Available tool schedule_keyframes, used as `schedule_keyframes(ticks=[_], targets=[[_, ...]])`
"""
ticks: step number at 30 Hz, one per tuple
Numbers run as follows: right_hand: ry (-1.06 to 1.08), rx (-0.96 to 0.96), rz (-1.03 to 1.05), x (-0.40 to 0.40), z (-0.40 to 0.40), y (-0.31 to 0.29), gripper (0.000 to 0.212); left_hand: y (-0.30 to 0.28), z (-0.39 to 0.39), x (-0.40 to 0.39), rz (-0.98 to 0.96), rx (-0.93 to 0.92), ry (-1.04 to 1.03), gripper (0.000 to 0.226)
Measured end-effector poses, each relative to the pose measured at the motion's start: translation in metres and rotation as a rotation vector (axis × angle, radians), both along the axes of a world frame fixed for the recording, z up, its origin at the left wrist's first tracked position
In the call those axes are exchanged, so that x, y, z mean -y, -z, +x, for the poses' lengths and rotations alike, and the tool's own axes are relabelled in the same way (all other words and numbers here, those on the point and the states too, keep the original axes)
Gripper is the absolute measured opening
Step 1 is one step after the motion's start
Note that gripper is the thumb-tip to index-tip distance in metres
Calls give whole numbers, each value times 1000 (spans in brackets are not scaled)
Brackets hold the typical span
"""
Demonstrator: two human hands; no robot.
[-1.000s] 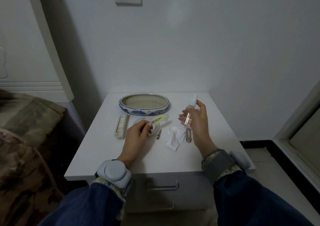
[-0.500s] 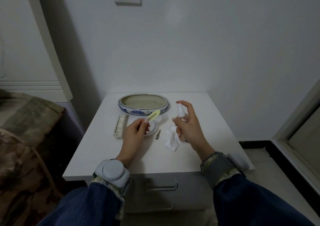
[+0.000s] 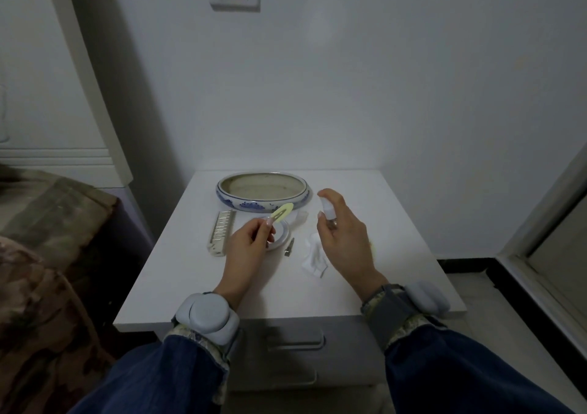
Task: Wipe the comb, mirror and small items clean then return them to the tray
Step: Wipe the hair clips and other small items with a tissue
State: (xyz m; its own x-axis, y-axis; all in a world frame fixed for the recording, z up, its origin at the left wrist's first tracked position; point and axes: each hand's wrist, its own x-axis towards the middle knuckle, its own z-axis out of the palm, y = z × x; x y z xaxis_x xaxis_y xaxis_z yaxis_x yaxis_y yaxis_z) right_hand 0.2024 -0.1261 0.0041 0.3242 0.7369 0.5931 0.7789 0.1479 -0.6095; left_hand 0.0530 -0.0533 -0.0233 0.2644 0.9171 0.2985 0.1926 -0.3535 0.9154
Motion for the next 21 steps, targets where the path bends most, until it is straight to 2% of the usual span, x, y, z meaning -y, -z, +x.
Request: schedule_keyframes(ticks=[6,10,13,17,21], targets=[[30,-147,84,-2,5,3,39,-1,0,0,-3,-7,-3,28],[37,-487,172,-7,16,1,50,-1,0,0,-6,-6,-11,29],[56,-626,149,-13,23,3,53,-2,-1,1,-4,-10,-3,28],[32,-584,45,-16,23,8,36,-2,-2,1,-16,-12,-2,27],[38,-526,28,-17,24,9,18,-3,-3,1,-5,-25,3,26]])
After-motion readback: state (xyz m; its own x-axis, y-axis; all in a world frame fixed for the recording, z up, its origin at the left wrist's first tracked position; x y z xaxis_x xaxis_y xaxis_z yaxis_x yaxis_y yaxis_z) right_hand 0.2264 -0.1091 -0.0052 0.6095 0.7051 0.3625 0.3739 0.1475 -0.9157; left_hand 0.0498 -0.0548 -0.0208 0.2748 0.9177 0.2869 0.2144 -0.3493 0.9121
